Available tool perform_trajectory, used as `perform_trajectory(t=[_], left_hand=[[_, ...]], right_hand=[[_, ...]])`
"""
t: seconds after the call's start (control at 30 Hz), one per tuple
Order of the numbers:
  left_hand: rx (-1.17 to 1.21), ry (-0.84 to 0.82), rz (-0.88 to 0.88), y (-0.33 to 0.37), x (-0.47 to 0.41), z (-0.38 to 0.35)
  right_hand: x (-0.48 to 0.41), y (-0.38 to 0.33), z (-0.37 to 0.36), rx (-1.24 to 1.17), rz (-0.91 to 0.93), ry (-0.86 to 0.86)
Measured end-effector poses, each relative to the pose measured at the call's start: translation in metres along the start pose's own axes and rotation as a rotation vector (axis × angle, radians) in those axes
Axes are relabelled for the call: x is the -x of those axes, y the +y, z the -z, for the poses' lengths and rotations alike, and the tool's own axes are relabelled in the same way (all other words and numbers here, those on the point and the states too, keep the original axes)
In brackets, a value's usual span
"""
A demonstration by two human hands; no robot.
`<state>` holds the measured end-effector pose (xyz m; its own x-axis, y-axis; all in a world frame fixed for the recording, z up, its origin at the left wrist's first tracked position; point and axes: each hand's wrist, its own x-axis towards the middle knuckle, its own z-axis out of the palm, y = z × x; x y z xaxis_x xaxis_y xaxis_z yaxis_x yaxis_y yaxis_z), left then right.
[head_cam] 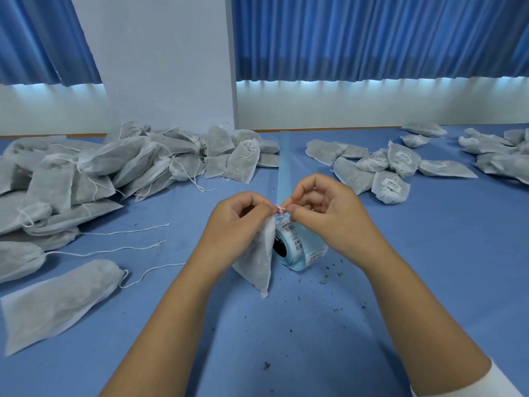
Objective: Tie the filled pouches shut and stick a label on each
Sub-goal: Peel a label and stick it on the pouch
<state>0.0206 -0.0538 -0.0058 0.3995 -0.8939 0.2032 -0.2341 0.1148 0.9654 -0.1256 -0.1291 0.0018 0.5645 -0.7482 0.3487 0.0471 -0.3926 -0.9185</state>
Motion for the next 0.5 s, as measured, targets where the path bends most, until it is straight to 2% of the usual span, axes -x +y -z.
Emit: perform_trajectory(t=[0.33,0.5], left_hand=[[0.031,-0.005,0.059,0.0,0.0004,-0.0011],[0.069,0.003,0.08,0.0021,0.002,-0.0013]], right_hand=[[0.0006,0.0015,-0.0015,0.004,0.004,-0.011],[-0.0006,0.0038,-0.0019,-0.074,-0.008,-0.013]])
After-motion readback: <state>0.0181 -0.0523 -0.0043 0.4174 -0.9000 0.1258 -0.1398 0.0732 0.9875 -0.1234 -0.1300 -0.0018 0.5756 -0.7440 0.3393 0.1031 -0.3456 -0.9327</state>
